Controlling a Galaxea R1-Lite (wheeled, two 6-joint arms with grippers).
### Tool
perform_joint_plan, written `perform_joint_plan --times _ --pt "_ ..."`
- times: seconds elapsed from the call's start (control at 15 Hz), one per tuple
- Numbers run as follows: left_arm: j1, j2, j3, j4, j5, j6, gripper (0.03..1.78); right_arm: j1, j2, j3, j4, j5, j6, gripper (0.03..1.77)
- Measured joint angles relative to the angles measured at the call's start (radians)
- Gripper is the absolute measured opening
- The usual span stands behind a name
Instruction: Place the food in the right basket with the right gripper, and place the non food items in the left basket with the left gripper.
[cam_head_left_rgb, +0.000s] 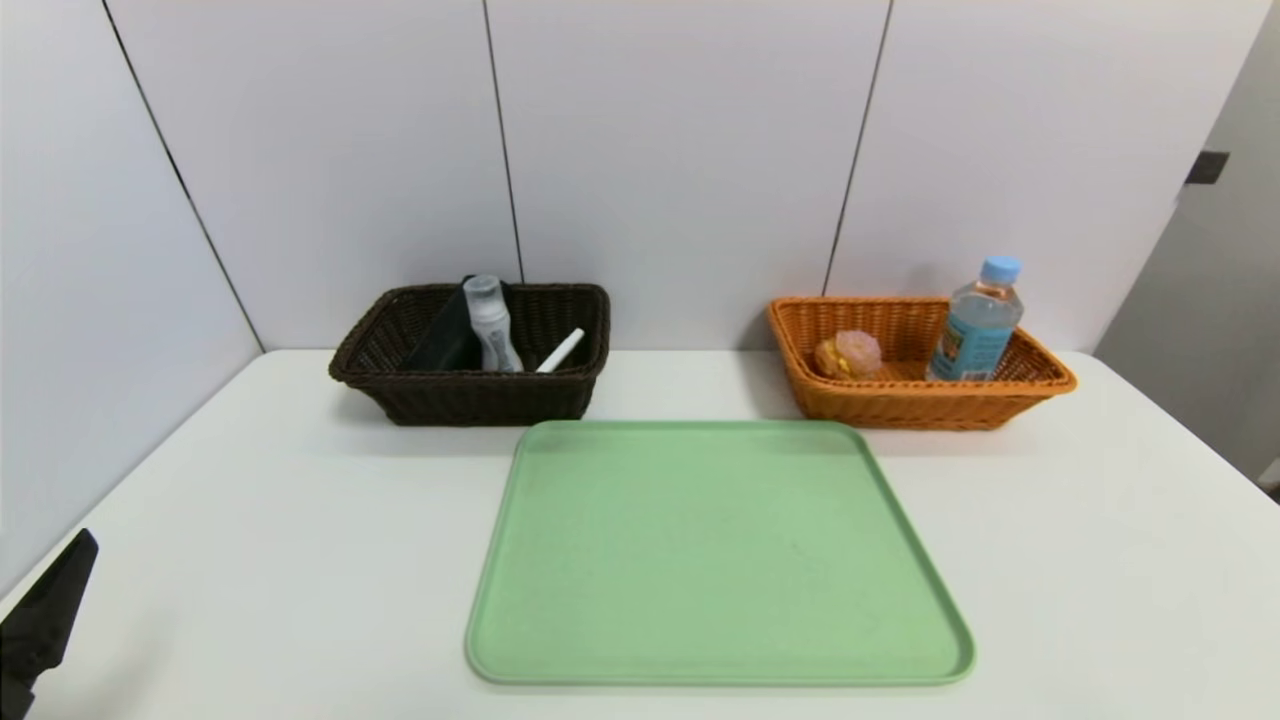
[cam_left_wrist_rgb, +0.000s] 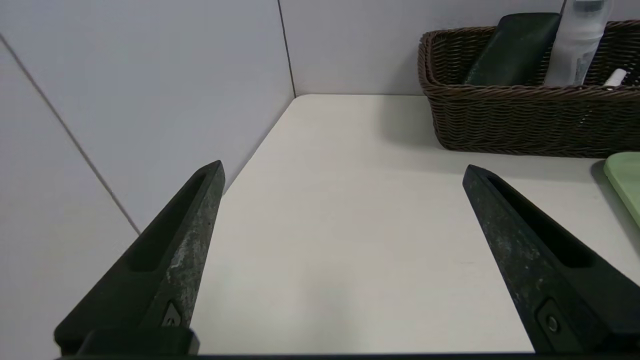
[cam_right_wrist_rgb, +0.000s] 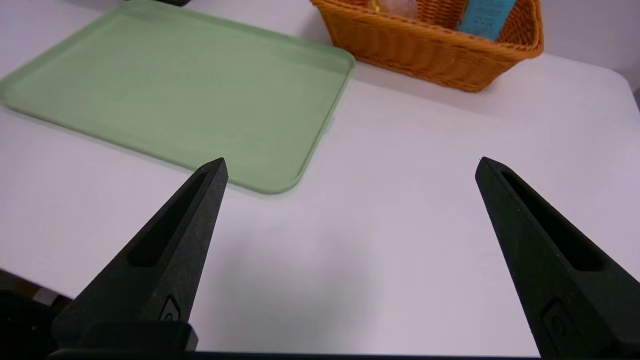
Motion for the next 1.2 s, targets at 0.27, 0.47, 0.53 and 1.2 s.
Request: perform_joint_plan --times 0.27,0.47,0.53,1.2 --pt "0.061 -0.131 -0.013 0.040 -0.073 -0.038 1.69 -0.001 -0.104 0.010 0.058 0.001 0.002 1.71" --pt "0.066 -0.248 -0.030 0.131 -0.097 -0.075 1.69 0.010 -0.168 0.010 0.085 0.001 0.006 1.71" --pt "0.067 -0.299 -0.045 0.189 -0.112 -0.086 1.69 0.012 -0.182 0.008 0.086 0.003 0.006 1.71" --pt "0.001 -0.485 -0.276 0.561 -0.206 -0.150 1.69 0.030 -0.379 -0.037 0.217 0.076 0.014 1.71"
